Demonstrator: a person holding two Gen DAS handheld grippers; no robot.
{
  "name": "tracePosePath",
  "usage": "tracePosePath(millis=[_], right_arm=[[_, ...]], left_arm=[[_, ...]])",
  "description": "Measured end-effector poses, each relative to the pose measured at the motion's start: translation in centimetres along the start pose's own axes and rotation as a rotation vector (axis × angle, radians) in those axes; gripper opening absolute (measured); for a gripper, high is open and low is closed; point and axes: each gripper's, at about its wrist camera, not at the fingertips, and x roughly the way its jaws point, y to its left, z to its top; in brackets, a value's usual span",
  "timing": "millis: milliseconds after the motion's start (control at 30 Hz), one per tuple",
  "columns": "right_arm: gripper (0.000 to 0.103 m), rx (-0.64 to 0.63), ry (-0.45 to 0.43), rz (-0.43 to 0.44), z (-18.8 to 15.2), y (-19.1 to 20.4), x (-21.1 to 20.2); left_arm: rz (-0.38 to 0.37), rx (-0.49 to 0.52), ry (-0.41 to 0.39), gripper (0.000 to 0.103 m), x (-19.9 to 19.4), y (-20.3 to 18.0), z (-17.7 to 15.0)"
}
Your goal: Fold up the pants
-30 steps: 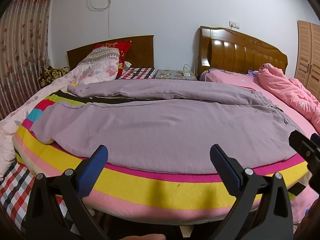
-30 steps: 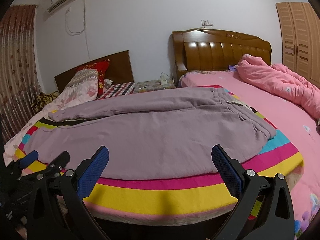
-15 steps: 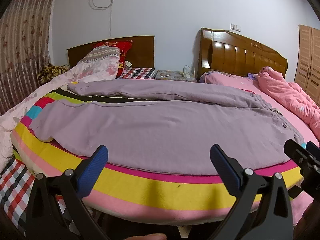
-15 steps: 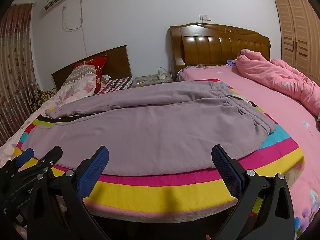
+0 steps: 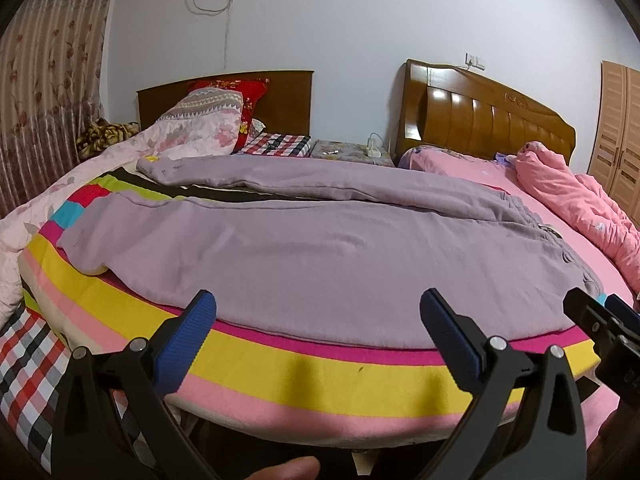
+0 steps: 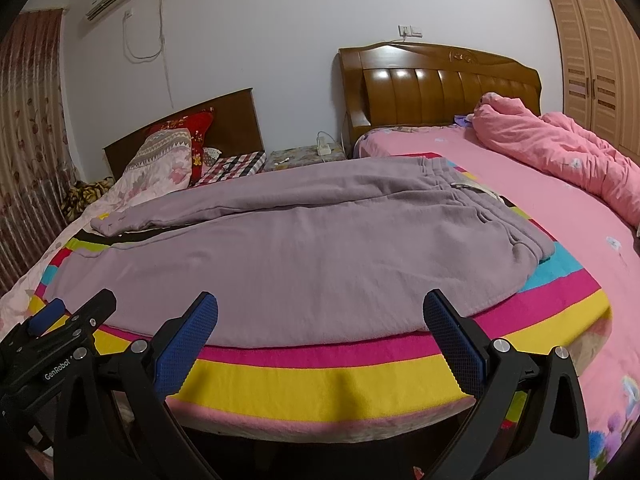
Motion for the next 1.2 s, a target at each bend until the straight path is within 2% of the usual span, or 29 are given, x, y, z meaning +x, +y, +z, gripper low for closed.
tracePosePath(millis=[600,833,933,1033,1200], right_arm=[[0.099,0.03,0.032,0.002,-0.6,-1.0,0.8],[0.099,0.021,0.044,0.002,-0.8,-1.0,1.0],[0.099,0.026,0.059,0.005,-1.0,-1.2,1.5],[0.099,0.042,0.06,0.046,-1.2,-1.6,1.8],[0.099,0.091,0.004,0.082,-0.6,-3.4,2.4]], left_arm=[[0.047,-0.016,0.073,0.102,1.3,0.5,-0.4],[0.033,-0.046,0.094,0.102,1.7,1.2,-0.6],[0.015,-0.064,0.118,0.102,2.1,1.6,-0.8],[-0.005,-0.073,0.145,0.102,2.7,1.8,-1.0],[-0.098,-0.065,0.171,0.102,3.3,1.7,-1.1]])
